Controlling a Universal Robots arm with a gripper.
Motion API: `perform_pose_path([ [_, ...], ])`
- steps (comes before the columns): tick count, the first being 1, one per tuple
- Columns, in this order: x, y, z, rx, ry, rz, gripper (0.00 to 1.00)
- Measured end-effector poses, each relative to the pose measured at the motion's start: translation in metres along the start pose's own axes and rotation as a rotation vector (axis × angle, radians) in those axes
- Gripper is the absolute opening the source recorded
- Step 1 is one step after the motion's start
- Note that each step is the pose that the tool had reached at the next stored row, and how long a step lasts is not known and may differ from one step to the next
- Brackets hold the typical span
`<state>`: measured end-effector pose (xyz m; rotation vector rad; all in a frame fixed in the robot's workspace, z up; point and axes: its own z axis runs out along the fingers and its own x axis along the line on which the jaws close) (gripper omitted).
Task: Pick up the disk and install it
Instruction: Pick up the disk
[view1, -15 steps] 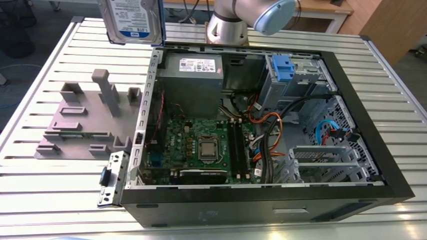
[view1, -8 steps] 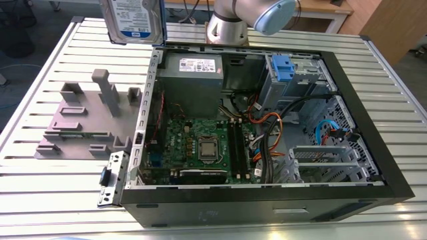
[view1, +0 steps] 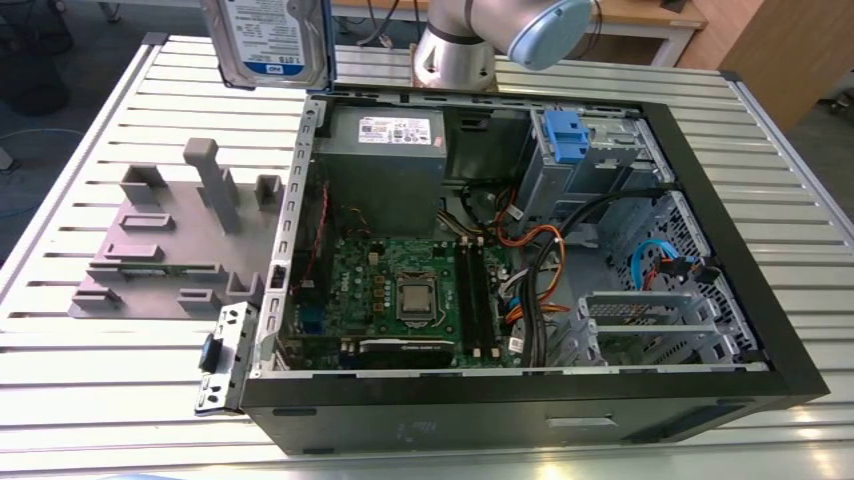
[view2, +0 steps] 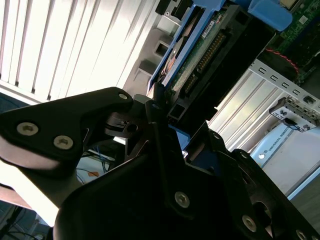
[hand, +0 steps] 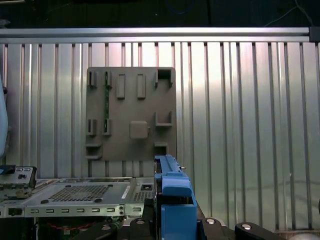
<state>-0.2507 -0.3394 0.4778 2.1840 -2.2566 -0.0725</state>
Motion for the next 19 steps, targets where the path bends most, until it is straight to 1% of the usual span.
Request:
perform_pose_path([
  [19,-0.0002,-0.0056,-0.0002,0.0000,0.0000,0.000,0.37],
])
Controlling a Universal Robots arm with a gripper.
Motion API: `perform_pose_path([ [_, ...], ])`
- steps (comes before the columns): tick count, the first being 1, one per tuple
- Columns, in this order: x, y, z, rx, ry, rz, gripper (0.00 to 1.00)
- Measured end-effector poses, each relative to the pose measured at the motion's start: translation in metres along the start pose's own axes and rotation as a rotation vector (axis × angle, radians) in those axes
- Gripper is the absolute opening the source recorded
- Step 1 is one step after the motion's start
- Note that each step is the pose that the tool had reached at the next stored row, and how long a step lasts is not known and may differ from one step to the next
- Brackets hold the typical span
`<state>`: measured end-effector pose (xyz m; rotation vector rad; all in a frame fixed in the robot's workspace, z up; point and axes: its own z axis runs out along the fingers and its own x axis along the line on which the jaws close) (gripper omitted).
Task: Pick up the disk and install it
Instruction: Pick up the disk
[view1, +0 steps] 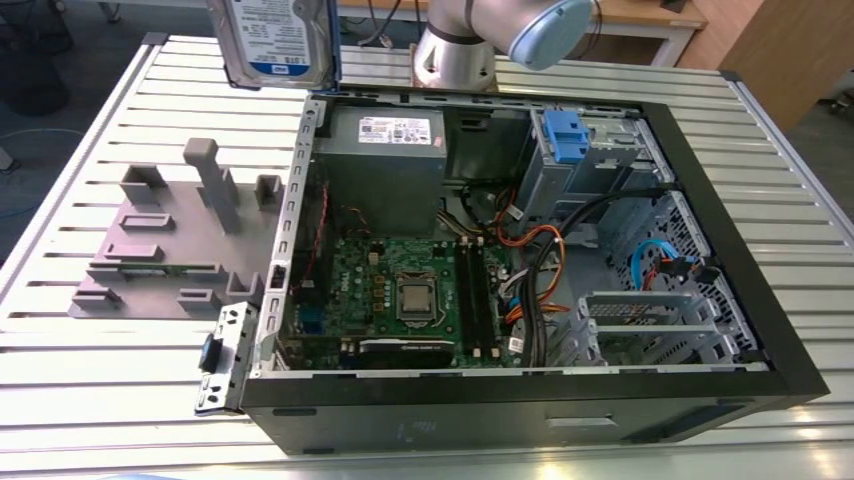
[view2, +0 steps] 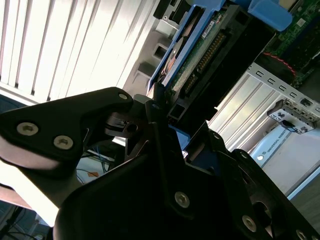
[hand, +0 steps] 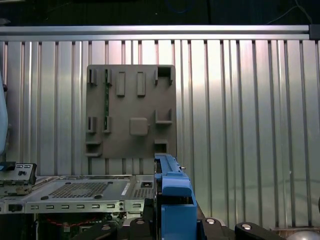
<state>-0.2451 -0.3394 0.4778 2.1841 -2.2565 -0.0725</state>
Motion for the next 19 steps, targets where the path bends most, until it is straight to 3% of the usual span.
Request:
perform_pose_path([
  [19,-0.0002,-0.0067,-0.0002,-0.0001,0.0001,0.000,0.37],
])
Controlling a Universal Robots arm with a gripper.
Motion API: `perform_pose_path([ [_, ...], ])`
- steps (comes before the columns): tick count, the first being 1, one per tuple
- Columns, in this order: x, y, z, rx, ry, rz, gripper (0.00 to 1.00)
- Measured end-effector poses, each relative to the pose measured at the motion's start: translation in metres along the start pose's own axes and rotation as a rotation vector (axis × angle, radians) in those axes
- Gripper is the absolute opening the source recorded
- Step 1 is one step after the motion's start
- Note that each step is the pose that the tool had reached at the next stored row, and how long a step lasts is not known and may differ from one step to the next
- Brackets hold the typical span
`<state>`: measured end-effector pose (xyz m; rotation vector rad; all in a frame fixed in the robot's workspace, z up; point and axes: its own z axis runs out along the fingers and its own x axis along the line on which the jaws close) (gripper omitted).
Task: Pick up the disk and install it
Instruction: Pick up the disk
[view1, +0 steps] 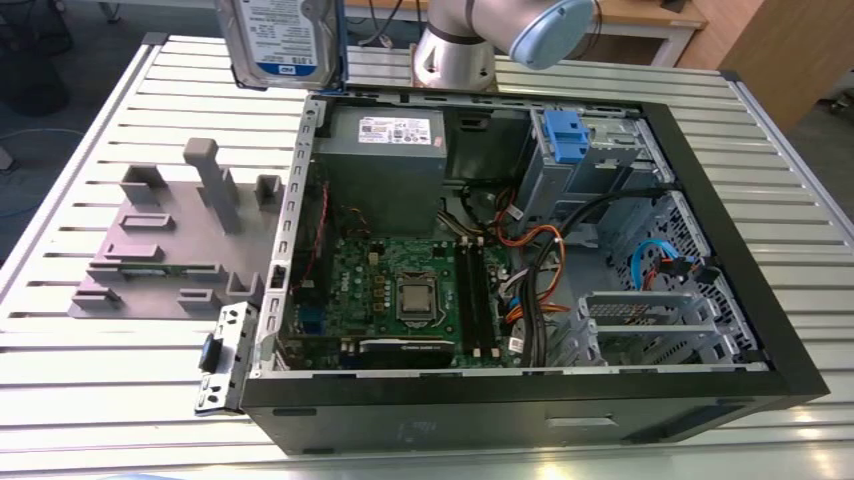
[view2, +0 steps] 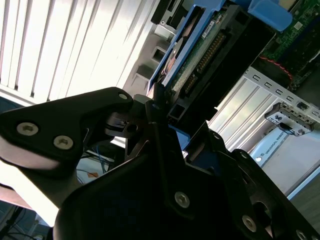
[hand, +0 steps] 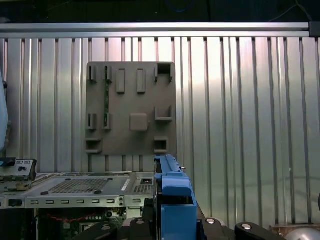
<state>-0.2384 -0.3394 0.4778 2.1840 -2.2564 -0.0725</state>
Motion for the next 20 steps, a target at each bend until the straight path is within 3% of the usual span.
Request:
perform_pose_path([
  [20,-0.0002,-0.0062,-0.0001,0.0001,-0.0001,0.000,0.37],
])
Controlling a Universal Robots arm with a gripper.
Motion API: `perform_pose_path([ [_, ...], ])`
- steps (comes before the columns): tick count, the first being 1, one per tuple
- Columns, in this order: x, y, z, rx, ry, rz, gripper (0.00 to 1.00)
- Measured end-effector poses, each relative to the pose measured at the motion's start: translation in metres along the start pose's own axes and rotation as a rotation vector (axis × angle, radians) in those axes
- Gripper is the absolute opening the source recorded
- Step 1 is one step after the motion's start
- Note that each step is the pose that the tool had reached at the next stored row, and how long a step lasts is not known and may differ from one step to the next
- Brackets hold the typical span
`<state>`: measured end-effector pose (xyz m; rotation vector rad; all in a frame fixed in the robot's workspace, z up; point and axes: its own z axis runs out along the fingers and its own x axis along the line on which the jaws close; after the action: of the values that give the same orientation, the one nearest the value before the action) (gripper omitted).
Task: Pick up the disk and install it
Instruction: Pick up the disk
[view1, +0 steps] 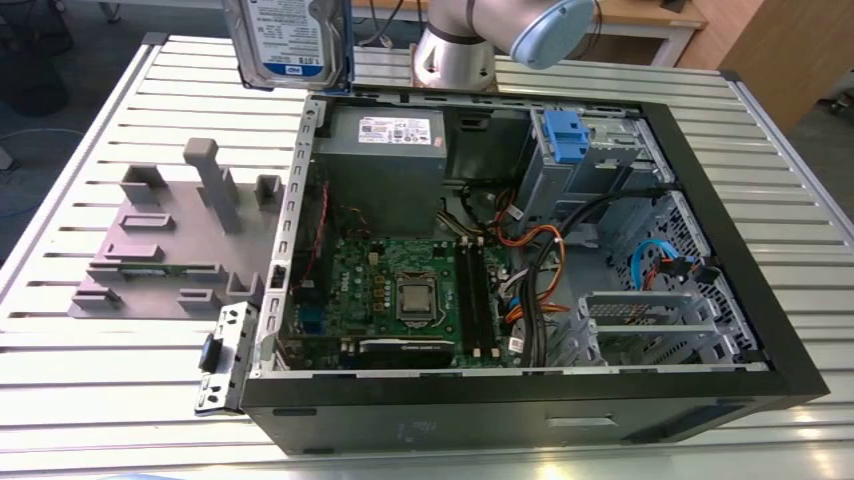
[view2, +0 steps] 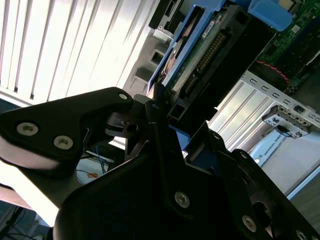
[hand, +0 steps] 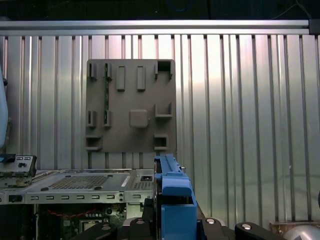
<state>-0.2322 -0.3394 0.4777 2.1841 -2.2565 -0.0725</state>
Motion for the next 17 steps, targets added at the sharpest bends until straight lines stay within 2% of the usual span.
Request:
perform_pose_path([
  [17,-0.0002,-0.0053,-0.0002,0.0000,0.0000,0.000,0.37],
])
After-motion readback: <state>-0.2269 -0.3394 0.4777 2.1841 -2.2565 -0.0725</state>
